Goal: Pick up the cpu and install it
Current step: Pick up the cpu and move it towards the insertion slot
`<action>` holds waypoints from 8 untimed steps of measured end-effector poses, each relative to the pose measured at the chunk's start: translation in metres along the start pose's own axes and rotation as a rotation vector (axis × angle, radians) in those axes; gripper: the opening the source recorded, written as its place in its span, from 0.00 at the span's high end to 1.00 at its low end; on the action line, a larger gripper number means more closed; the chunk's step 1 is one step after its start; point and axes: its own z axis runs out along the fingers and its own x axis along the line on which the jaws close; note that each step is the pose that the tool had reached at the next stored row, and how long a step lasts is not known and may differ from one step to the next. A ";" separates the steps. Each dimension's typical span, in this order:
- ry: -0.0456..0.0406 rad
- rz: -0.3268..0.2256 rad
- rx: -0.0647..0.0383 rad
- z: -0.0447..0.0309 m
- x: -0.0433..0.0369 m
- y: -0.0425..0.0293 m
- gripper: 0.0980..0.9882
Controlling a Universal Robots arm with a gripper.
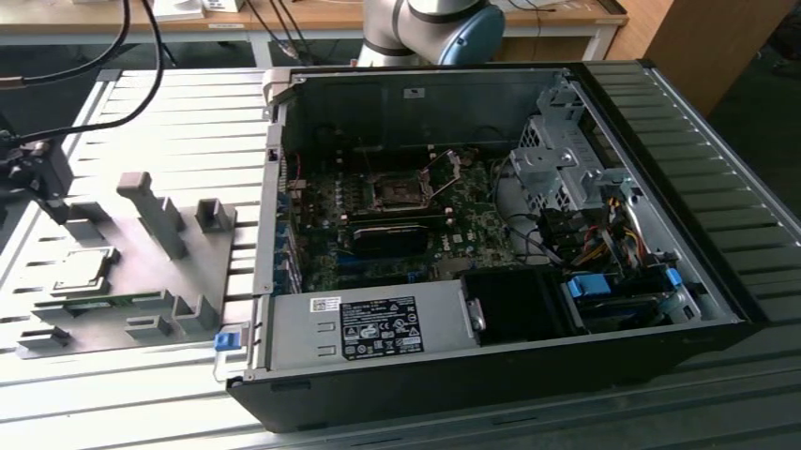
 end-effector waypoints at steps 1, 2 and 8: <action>0.0000 0.000 0.000 0.0019 0.0000 -0.0001 0.38; 0.0000 0.000 0.000 0.0037 0.0000 -0.0002 0.38; -0.0002 0.004 0.004 0.0146 0.0018 -0.0007 0.38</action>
